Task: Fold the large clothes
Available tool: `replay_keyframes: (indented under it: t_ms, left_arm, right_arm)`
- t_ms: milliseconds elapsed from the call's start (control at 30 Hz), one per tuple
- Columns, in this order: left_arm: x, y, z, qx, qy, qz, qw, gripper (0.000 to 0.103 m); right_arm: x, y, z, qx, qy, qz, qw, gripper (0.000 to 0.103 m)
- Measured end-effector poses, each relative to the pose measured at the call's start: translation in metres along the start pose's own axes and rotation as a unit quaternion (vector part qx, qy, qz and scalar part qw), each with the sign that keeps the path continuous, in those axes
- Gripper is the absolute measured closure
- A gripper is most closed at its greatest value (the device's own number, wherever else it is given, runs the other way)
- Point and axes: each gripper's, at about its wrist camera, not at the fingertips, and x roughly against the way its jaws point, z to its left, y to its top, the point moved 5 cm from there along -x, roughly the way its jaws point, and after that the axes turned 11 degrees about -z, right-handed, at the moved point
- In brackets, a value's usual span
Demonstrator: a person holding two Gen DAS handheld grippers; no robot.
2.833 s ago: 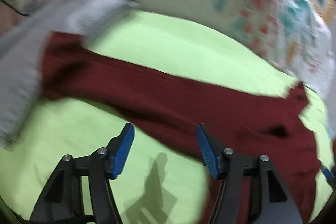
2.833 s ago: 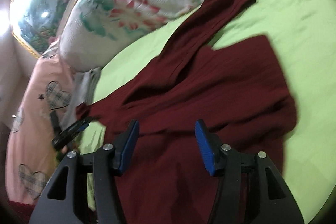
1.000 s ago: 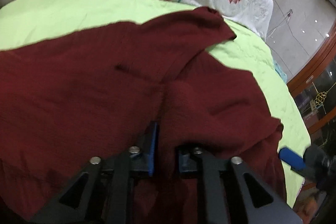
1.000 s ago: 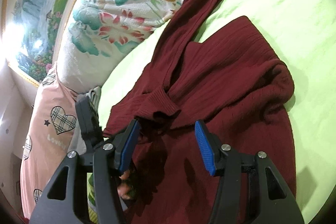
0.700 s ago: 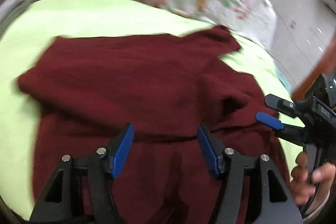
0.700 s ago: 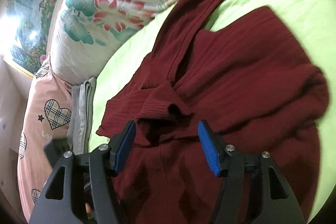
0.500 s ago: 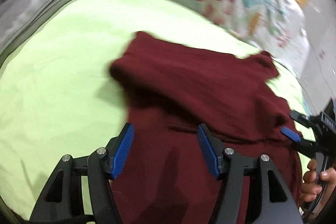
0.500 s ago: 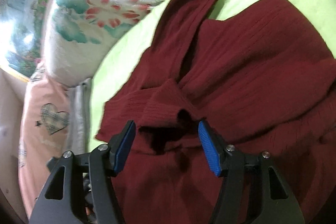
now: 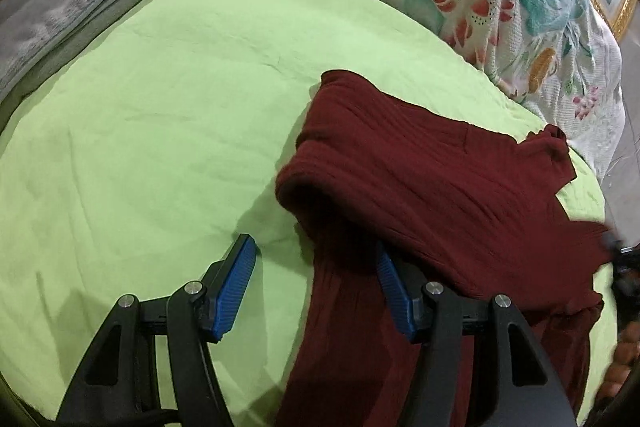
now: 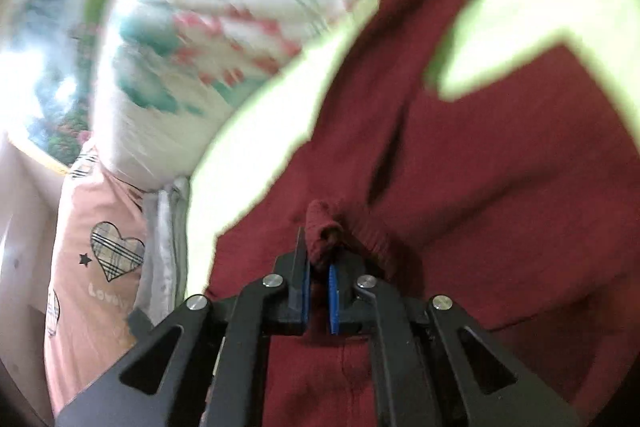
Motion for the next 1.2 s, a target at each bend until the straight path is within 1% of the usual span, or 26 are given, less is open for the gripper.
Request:
replay_keyframes:
  t_ms: [33, 67, 133, 167, 233, 300, 367, 467, 533, 600, 633, 700, 733, 800, 833, 867, 900, 933, 967, 1000, 1033, 1067, 1100, 1133, 1167, 1200]
  left_arm:
    - [-0.002, -0.001, -0.002, -0.001, 0.002, 0.001, 1.0, 0.043]
    - [-0.005, 0.0, -0.002, 0.001, 0.005, 0.001, 1.0, 0.044]
    - [-0.006, 0.0, 0.001, 0.006, 0.009, 0.001, 0.9999, 0.044]
    - [-0.006, 0.0, 0.0, 0.007, 0.011, 0.0, 0.9999, 0.044]
    - [-0.007, 0.0, -0.001, 0.006, 0.018, 0.001, 0.9998, 0.044]
    - [-0.006, 0.001, 0.003, 0.014, 0.022, 0.002, 0.9997, 0.045]
    - [-0.005, 0.004, 0.01, 0.035, 0.023, 0.0, 0.9991, 0.046]
    - [-0.004, 0.005, 0.018, 0.058, 0.012, -0.001, 0.9982, 0.046]
    - [-0.005, 0.005, 0.017, 0.051, 0.013, -0.002, 0.9986, 0.046]
    - [-0.005, 0.004, 0.014, 0.037, 0.017, -0.001, 0.9992, 0.046]
    - [-0.005, 0.003, 0.013, 0.031, 0.019, -0.001, 0.9994, 0.046]
    - [-0.006, 0.001, 0.009, 0.017, 0.022, -0.001, 0.9996, 0.045]
    - [-0.006, 0.0, 0.008, 0.01, 0.025, -0.001, 0.9996, 0.044]
    - [-0.006, -0.001, 0.006, 0.001, 0.03, 0.0, 0.9995, 0.044]
    - [-0.007, -0.001, 0.005, -0.003, 0.031, 0.004, 0.9995, 0.044]
    - [-0.005, -0.002, 0.004, -0.008, 0.028, 0.01, 0.9995, 0.044]
    - [-0.001, -0.003, 0.004, -0.013, 0.023, 0.014, 0.9996, 0.044]
    - [0.004, -0.004, 0.004, -0.015, 0.015, 0.018, 0.9996, 0.046]
    - [0.011, -0.006, 0.005, -0.015, 0.005, 0.022, 0.9996, 0.047]
    - [0.021, -0.008, 0.004, -0.013, -0.011, 0.024, 0.9996, 0.047]
    - [0.029, -0.008, 0.0, -0.01, -0.031, 0.022, 0.9992, 0.047]
    - [0.038, -0.006, -0.006, -0.005, -0.056, 0.017, 0.9983, 0.047]
    - [0.047, -0.003, -0.019, -0.002, -0.091, 0.011, 0.9958, 0.047]
    - [0.049, -0.001, -0.028, -0.003, -0.108, 0.01, 0.9941, 0.047]
    - [0.05, 0.002, -0.043, -0.006, -0.133, 0.011, 0.991, 0.047]
    - [0.049, 0.005, -0.057, -0.012, -0.15, 0.01, 0.9885, 0.047]
  right_arm:
    - [0.011, 0.009, 0.001, 0.009, 0.001, -0.017, 1.0, 0.096]
    - [0.024, 0.017, -0.002, 0.02, -0.009, -0.034, 0.999, 0.096]
    - [0.034, 0.025, -0.016, 0.038, -0.04, -0.043, 0.998, 0.096]
    - [0.033, 0.026, -0.029, 0.038, -0.055, -0.033, 0.997, 0.096]
    - [0.028, 0.022, -0.049, 0.023, -0.072, -0.018, 0.997, 0.096]
    - [0.022, 0.016, -0.066, 0.027, -0.099, -0.005, 0.995, 0.096]
    - [0.018, 0.015, -0.076, 0.03, -0.108, -0.001, 0.994, 0.096]
    - [0.017, 0.02, -0.08, 0.036, -0.113, -0.005, 0.993, 0.096]
    - [0.015, 0.021, -0.079, 0.05, -0.128, -0.005, 0.99, 0.096]
    - [0.02, 0.022, -0.077, 0.071, -0.149, -0.016, 0.986, 0.096]
    - [0.024, 0.024, -0.074, 0.077, -0.148, -0.025, 0.986, 0.096]
    - [0.039, 0.028, -0.065, 0.084, -0.128, -0.052, 0.987, 0.096]
    - [0.041, 0.028, -0.063, 0.093, -0.138, -0.052, 0.985, 0.096]
    - [0.03, 0.023, -0.069, 0.104, -0.174, -0.015, 0.979, 0.093]
    - [0.025, 0.02, -0.076, 0.103, -0.196, 0.0, 0.975, 0.088]
    - [0.026, 0.02, -0.079, 0.105, -0.216, -0.002, 0.971, 0.086]
    - [0.032, 0.023, -0.078, 0.108, -0.23, -0.019, 0.967, 0.086]
    - [0.04, 0.026, -0.074, 0.111, -0.23, -0.04, 0.966, 0.086]
    - [0.053, 0.031, -0.065, 0.118, -0.228, -0.072, 0.964, 0.086]
    - [0.062, 0.034, -0.057, 0.126, -0.226, -0.096, 0.961, 0.085]
    - [0.069, 0.036, -0.045, 0.139, -0.216, -0.114, 0.96, 0.085]
    - [0.07, 0.036, -0.037, 0.147, -0.2, -0.116, 0.962, 0.082]
    - [0.063, 0.032, -0.027, 0.154, -0.171, -0.102, 0.968, 0.077]
    - [0.051, 0.026, -0.02, 0.155, -0.141, -0.073, 0.975, 0.066]
    - [0.033, 0.017, -0.018, 0.139, -0.101, -0.032, 0.985, 0.062]
    - [0.022, 0.011, -0.019, 0.125, -0.083, -0.008, 0.989, 0.062]
